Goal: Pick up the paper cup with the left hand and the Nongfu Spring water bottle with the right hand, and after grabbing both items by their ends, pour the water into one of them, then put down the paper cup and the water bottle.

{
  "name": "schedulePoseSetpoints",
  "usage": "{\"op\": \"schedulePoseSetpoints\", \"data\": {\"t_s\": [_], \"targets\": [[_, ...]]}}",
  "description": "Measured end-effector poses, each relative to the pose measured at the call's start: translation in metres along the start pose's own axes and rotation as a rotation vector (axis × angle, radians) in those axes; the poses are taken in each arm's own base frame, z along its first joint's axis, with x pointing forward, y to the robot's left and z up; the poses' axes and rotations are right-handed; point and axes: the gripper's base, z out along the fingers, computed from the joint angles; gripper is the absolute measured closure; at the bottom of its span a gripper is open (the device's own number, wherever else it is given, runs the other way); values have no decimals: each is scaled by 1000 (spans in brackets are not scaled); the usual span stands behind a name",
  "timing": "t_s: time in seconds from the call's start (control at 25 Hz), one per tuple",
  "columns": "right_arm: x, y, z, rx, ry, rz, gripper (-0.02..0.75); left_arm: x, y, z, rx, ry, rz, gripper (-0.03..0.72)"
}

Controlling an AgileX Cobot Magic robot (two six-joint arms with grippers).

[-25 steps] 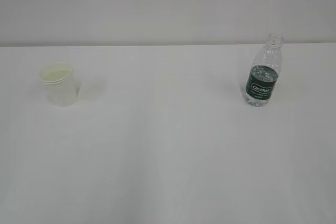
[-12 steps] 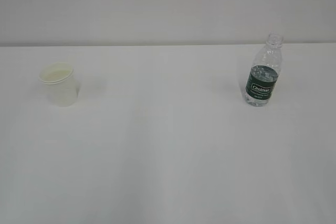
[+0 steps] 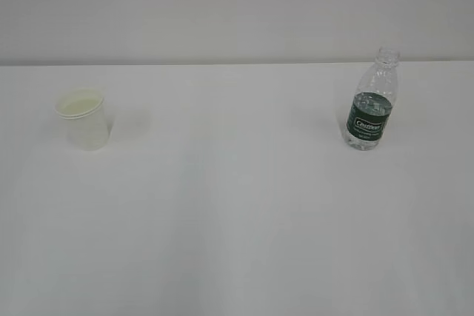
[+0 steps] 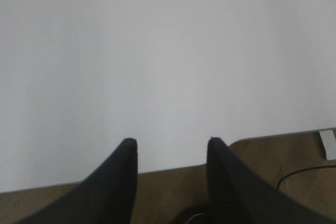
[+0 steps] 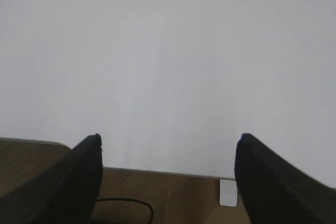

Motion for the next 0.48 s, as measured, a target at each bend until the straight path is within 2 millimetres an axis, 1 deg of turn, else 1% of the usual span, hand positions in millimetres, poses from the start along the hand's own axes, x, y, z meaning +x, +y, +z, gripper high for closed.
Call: {"op": "schedulePoseSetpoints", "data": {"t_s": [0.16,0.28,0.48], "targets": [[2,0,-3,1,-27,1,150,5,-1,-8,30,-52,17,381],[8,0,-11,2,-91,5,150,12,0,-17,45,-123,22,383],[19,-1,-22,5,-188,10,151,20,1,-27,61,-200,24,393]]}}
